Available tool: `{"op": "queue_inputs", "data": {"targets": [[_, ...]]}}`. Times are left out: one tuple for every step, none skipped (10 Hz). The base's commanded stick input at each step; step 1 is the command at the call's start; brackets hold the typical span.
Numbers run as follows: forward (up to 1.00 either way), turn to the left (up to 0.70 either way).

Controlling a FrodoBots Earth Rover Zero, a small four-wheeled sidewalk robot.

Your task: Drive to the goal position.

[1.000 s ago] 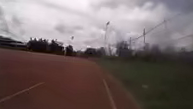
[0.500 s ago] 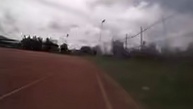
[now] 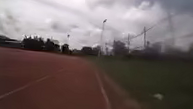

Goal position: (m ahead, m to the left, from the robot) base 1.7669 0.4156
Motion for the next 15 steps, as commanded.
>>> {"op": "queue_inputs", "data": {"targets": [[0.70, 0.00], [0.70, 0.00], [0.70, 0.00], [0.70, 0.00], [0.70, 0.00], [0.70, 0.00], [0.70, 0.00], [0.70, 0.00], [0.70, 0.00], [0.70, 0.00], [0.70, 0.00], [0.70, 0.00], [0.70, 0.00], [0.70, 0.00], [0.70, 0.00]]}}
